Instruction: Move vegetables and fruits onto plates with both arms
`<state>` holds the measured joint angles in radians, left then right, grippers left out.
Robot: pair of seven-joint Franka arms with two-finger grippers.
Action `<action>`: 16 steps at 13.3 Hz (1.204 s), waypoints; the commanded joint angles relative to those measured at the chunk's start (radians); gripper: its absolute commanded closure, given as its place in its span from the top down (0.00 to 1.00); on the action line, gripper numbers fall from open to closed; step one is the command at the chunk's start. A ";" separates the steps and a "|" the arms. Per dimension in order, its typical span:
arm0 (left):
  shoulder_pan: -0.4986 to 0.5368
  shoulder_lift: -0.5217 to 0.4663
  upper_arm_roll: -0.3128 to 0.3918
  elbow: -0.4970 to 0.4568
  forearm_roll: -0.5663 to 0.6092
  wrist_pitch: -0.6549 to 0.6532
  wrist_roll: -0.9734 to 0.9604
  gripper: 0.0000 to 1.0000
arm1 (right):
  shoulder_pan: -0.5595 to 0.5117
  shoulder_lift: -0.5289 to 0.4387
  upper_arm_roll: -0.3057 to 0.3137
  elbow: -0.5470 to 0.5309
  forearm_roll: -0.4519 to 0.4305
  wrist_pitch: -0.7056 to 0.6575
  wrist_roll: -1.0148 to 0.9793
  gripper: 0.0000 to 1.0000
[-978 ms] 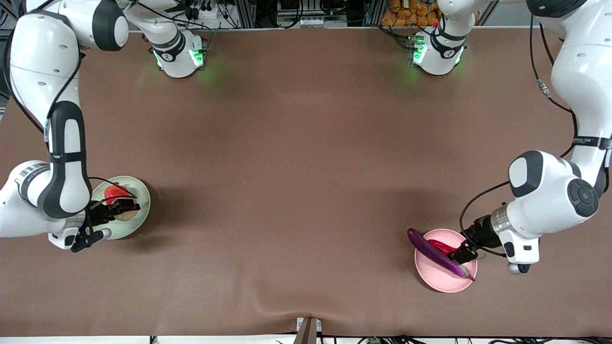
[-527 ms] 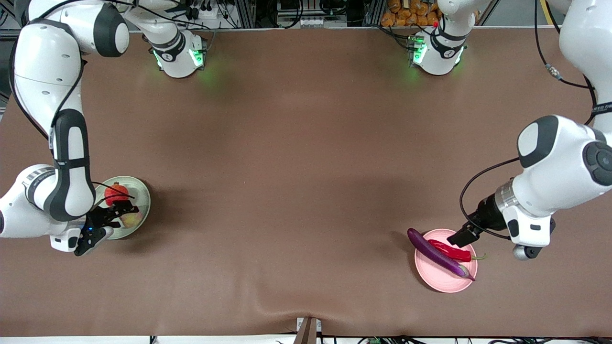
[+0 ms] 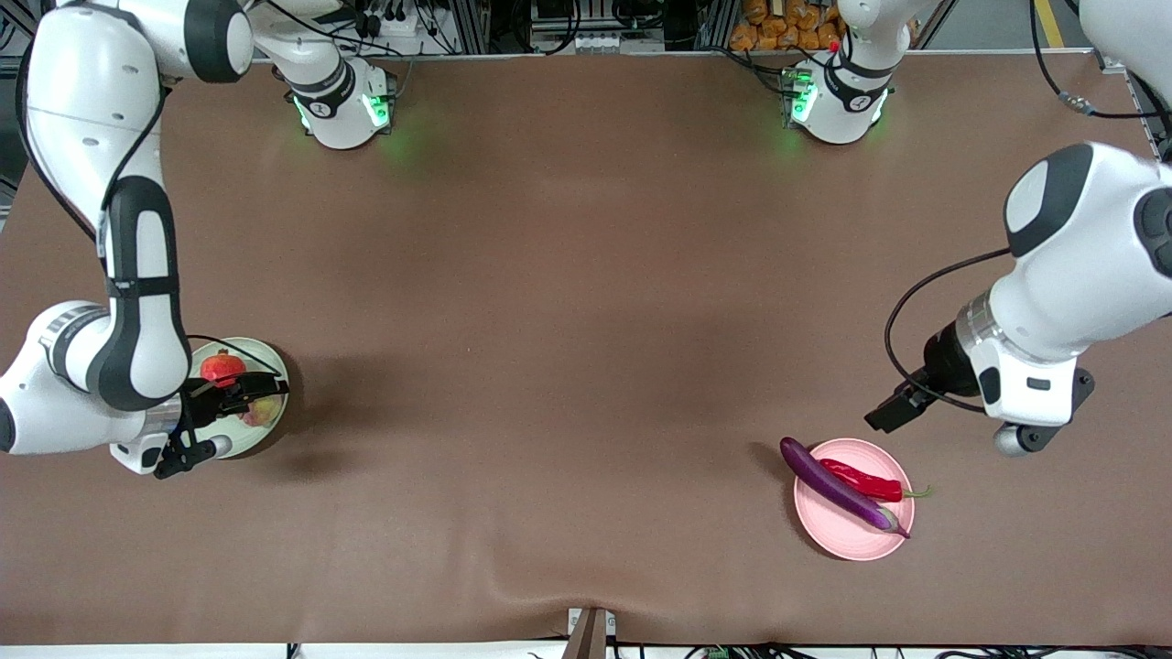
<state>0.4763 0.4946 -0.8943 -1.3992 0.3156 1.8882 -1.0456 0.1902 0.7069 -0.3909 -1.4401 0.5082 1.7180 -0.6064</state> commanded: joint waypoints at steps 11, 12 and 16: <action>0.131 -0.237 -0.032 0.002 -0.064 -0.248 0.476 1.00 | -0.198 -0.567 0.464 -0.161 -0.477 -0.112 0.652 1.00; 0.137 -0.240 -0.032 0.002 -0.053 -0.250 0.525 1.00 | -0.199 -0.592 0.471 -0.157 -0.477 -0.138 0.692 1.00; 0.112 -0.299 0.012 0.029 -0.066 -0.339 0.576 1.00 | -0.213 -0.691 0.434 -0.155 -0.477 -0.169 0.688 1.00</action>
<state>0.6016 0.2619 -0.9099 -1.3788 0.2621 1.5903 -0.5159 0.0172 0.0691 0.0454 -1.5579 0.0501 1.5503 0.0805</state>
